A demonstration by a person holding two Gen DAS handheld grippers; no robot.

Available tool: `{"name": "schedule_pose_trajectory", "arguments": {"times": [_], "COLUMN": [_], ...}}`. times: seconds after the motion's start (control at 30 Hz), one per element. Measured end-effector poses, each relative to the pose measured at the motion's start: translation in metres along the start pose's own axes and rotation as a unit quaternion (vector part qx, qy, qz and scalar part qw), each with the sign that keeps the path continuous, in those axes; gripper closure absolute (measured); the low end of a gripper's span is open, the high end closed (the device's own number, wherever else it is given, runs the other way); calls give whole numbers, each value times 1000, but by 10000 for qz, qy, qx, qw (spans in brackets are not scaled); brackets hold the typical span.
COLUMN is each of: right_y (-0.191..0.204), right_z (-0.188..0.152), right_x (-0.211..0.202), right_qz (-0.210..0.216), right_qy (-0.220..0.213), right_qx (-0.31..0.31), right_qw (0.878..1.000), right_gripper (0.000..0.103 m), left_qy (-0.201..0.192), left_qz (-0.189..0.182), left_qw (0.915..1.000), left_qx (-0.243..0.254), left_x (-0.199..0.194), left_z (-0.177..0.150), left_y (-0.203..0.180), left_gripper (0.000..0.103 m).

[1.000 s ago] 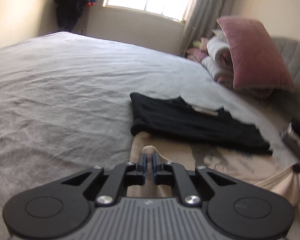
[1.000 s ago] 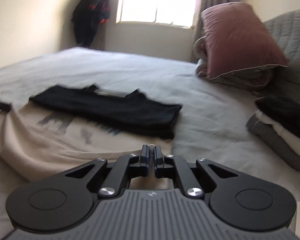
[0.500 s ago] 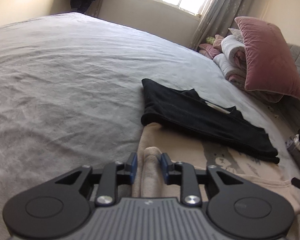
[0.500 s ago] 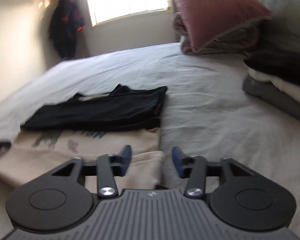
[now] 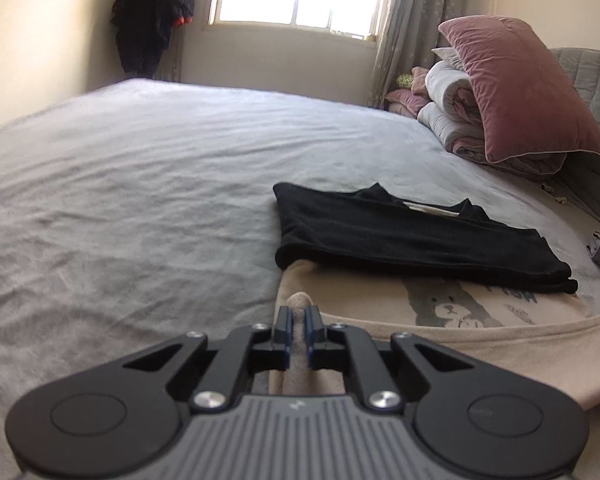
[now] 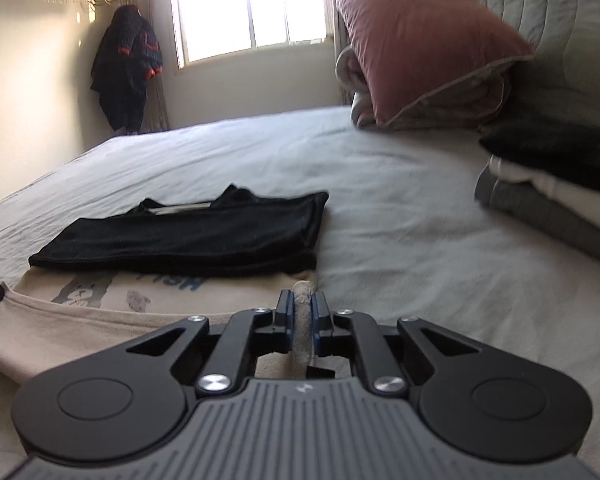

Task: Fold clothes
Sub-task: 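Fold the beige hem up toward the black shirt with both grippers, then open both grippers and press the folded beige hem flat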

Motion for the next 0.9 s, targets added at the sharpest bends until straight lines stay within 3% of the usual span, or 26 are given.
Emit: {"name": "schedule_pose_trajectory", "arguments": {"times": [0.33,0.63,0.9], "right_y": [10,6,3], "right_z": [31,54,26], "right_x": [-20,15,57], "right_qz": [-258,-342,-463], "right_qy": [-626,-502,36], "right_qx": [-305,-551,-556], "right_qw": [9972,9966,9974], "right_gripper": [93,93,93], "left_qy": [-505,-213,-49], "left_qz": [-10,-20,205], "left_qw": [9985,9963,9974], "left_qx": [-191,-829,-686], "left_x": [-22,16,49], "left_z": [22,40,26], "left_y": [-1,3,13], "left_gripper": [96,96,96]}}
Point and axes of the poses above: each gripper's, at about its wrist camera, not at the fingertips, and x roughly the way its jaws point, y to its left, z to its top, the point moved 10 cm from there along x, roughly the way its jaws point, and after that the axes turned 10 degrees about -x, right-handed, at the moved point
